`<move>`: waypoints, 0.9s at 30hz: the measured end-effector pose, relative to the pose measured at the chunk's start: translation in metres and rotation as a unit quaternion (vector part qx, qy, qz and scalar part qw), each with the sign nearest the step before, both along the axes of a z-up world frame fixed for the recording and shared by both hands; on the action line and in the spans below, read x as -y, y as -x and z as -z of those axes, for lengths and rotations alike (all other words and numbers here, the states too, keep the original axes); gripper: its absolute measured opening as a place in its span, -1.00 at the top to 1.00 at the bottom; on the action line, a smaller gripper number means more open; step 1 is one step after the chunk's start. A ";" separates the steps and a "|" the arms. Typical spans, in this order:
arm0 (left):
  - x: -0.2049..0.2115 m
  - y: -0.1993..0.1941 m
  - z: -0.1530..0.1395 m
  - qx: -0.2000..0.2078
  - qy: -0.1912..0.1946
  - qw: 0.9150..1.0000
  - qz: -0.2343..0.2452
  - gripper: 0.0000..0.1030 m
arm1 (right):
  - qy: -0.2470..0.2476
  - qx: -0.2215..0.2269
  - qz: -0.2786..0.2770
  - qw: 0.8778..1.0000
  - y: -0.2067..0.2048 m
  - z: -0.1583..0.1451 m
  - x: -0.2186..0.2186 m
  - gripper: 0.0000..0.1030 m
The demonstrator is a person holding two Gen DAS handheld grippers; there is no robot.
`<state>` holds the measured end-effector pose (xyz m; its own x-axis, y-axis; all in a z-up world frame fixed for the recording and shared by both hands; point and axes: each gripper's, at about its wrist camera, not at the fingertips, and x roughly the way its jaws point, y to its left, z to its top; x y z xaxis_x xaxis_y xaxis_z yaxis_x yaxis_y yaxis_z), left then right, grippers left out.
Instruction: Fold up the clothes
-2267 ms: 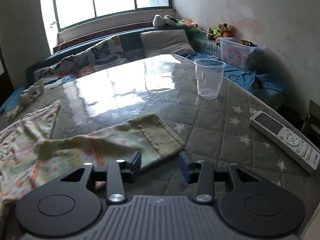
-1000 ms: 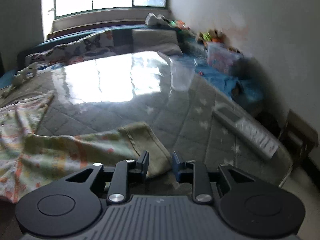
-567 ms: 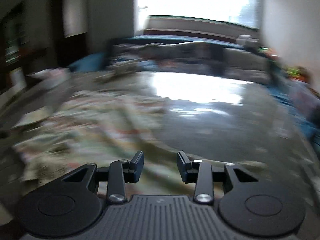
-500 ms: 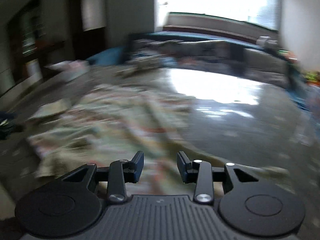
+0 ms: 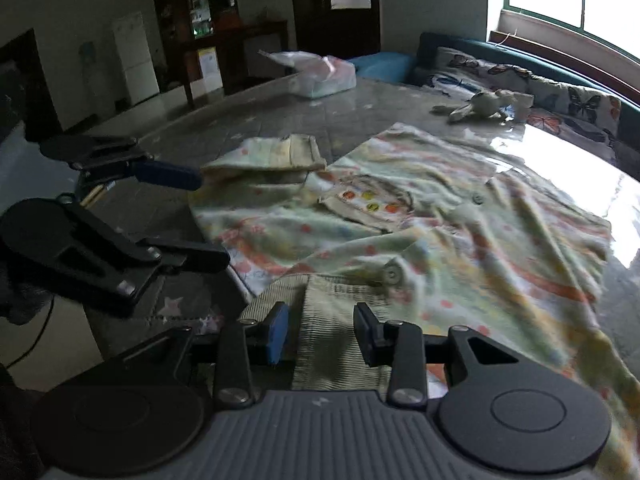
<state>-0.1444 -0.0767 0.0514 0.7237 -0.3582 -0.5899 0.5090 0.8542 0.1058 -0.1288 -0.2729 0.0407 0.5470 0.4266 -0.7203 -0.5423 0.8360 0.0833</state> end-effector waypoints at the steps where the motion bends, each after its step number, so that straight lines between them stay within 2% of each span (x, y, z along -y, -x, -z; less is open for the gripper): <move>1: 0.003 0.002 0.000 0.003 0.000 1.000 0.011 -0.59 | 0.002 -0.001 0.003 1.000 0.000 0.002 -0.001 0.50; 2: 0.007 0.004 0.000 0.007 0.000 1.000 0.021 -0.59 | 0.004 -0.003 0.005 1.000 -0.001 0.003 -0.002 0.74; 4: 0.014 0.007 0.000 0.010 -0.001 0.999 0.042 -0.59 | 0.008 -0.005 0.010 1.000 -0.001 0.007 -0.004 0.88; 9: 0.038 0.009 0.007 0.014 -0.007 0.994 0.105 -0.50 | -0.031 -0.001 0.048 0.998 0.002 -0.007 0.027 0.90; 11: 0.050 0.007 0.014 0.011 -0.020 0.992 0.125 -0.37 | -0.046 -0.001 0.062 0.997 0.003 -0.013 0.038 0.90; 13: 0.059 0.003 0.022 -0.001 -0.029 0.989 0.142 -0.08 | -0.059 -0.003 0.069 0.996 0.003 -0.016 0.045 0.90; 15: 0.063 0.000 0.029 -0.009 -0.040 0.988 0.149 0.02 | -0.063 0.001 0.072 0.995 0.004 -0.019 0.049 0.90; 21: 0.063 0.004 0.035 -0.007 -0.061 0.982 0.177 0.03 | -0.065 0.000 0.072 0.995 0.003 -0.018 0.048 0.90; 22: 0.063 0.004 0.036 -0.006 -0.068 0.981 0.179 0.15 | -0.066 0.000 0.071 0.995 0.003 -0.018 0.047 0.90; 24: 0.062 0.006 0.038 -0.002 -0.077 0.980 0.183 0.20 | -0.067 -0.002 0.070 0.995 0.001 -0.015 0.044 0.90; 27: 0.063 0.008 0.037 0.006 -0.081 0.978 0.191 0.48 | -0.066 -0.001 0.070 0.995 0.002 -0.015 0.044 0.90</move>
